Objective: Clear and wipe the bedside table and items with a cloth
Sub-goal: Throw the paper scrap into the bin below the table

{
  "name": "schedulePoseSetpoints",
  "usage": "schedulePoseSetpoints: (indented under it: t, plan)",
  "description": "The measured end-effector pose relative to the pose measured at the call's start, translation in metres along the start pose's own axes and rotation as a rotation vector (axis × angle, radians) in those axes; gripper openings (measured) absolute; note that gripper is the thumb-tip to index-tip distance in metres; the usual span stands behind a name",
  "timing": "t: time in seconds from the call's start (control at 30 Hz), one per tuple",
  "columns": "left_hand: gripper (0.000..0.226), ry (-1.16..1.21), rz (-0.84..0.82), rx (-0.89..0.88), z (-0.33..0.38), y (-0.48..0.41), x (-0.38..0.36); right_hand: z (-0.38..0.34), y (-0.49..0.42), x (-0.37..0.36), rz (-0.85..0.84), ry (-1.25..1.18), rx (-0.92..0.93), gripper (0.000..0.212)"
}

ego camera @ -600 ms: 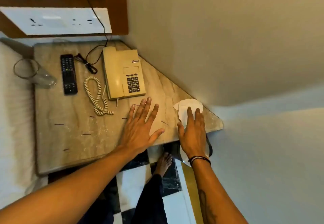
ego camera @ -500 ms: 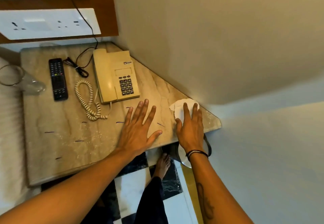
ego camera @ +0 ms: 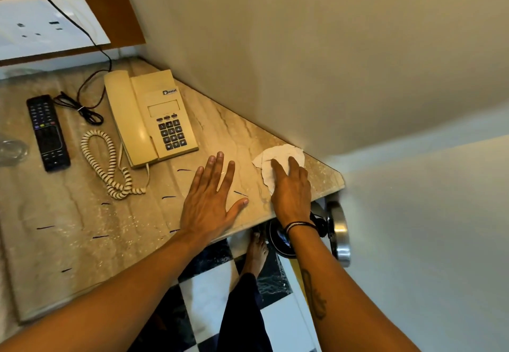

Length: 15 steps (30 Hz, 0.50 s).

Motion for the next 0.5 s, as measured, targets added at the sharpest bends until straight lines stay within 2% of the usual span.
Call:
schedulePoseSetpoints:
  t: [0.2, 0.33, 0.43, 0.5]
  plan:
    - [0.1, -0.027, -0.013, -0.017, 0.002, -0.004, -0.005, -0.004, 0.006, 0.002, 0.098, -0.114, 0.016, 0.037]
    - [0.101, -0.042, -0.029, -0.023, 0.004, -0.006, -0.008, -0.007, 0.051, -0.016, 0.277, -0.366, 0.018, 0.023]
    - [0.1, -0.046, -0.028, -0.02, 0.002, -0.006, -0.01, 0.008, 0.098, -0.048, 0.451, -0.552, -0.079, 0.015]
    - [0.1, -0.06, -0.019, -0.02, 0.001, -0.005, -0.011, 0.029, 0.128, -0.077, 0.463, -0.639, -0.206, 0.014]
Point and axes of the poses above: each hand's wrist, its own y-axis away from the middle knuckle, its own x-axis out of the back of the hand, z = x × y, the point moved 2 cm from there along -y, towards the middle knuckle, and after that the axes turned 14 degrees about -z, right-handed, at the moved point
